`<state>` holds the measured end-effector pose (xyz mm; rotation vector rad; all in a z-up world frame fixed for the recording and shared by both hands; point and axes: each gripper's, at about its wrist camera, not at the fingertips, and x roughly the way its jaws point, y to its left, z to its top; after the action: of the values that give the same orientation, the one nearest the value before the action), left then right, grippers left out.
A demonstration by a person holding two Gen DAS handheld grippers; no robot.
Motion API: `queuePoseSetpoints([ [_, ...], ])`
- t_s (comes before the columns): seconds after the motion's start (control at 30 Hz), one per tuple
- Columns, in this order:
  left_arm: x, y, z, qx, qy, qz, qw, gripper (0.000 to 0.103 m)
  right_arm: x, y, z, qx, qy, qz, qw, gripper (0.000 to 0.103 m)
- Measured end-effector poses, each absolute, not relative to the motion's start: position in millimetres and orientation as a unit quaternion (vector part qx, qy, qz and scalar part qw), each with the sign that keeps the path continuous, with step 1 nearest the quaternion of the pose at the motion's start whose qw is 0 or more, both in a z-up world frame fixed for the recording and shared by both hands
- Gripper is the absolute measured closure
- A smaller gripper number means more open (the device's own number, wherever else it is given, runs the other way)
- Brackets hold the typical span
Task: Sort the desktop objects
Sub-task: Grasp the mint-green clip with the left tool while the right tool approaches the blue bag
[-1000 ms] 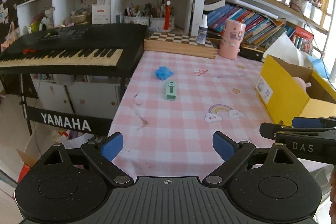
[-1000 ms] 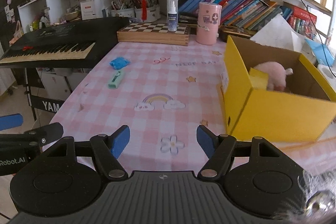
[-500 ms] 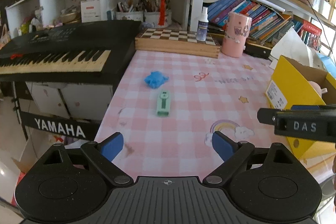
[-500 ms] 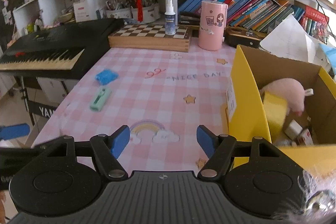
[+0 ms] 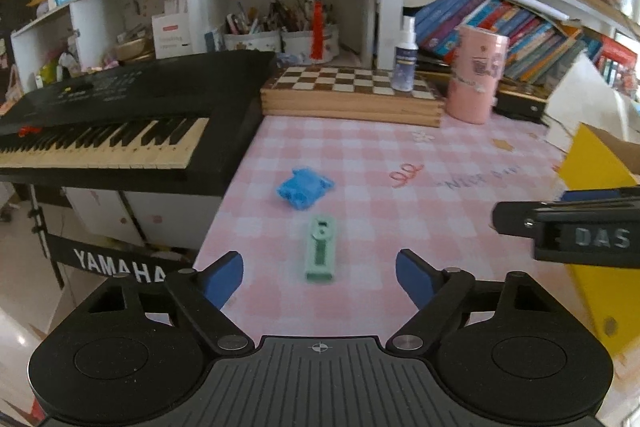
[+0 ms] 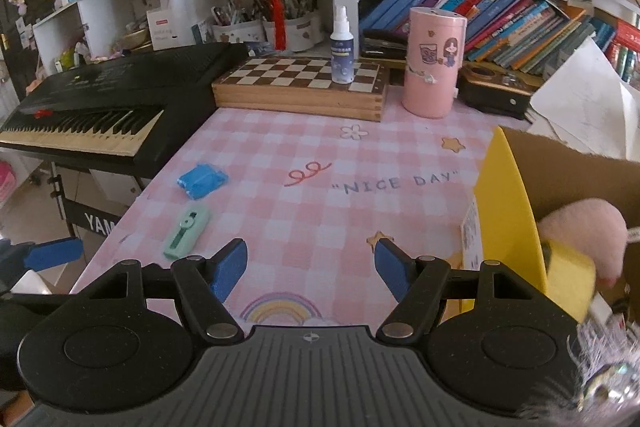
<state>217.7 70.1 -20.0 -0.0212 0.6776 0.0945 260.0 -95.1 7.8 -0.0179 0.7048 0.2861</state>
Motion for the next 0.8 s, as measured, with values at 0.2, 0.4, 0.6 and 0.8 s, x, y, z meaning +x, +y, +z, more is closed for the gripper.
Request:
queuePoseSetpoints([
  [0.2, 254, 71, -36, -0.020, 0.354, 0.044, 0.934, 0.038, 280, -89, 7, -0.013, 0.345, 0.146, 0.927, 0.034],
  [0.4, 281, 67, -58, -0.015, 0.381, 0.046, 0.923, 0.059, 295, -81, 7, -0.021, 0.340, 0.156, 0.927, 0.034],
  [0.6, 293, 74, -66, -0.020, 0.397, 0.041, 0.917, 0.080, 310, -71, 4, -0.027, 0.342, 0.173, 0.923, 0.033],
  [0.8, 258, 102, -46, -0.071, 0.390, 0.044, 0.917, 0.080, 336, -45, -1, -0.031, 0.349, 0.205, 0.914, 0.031],
])
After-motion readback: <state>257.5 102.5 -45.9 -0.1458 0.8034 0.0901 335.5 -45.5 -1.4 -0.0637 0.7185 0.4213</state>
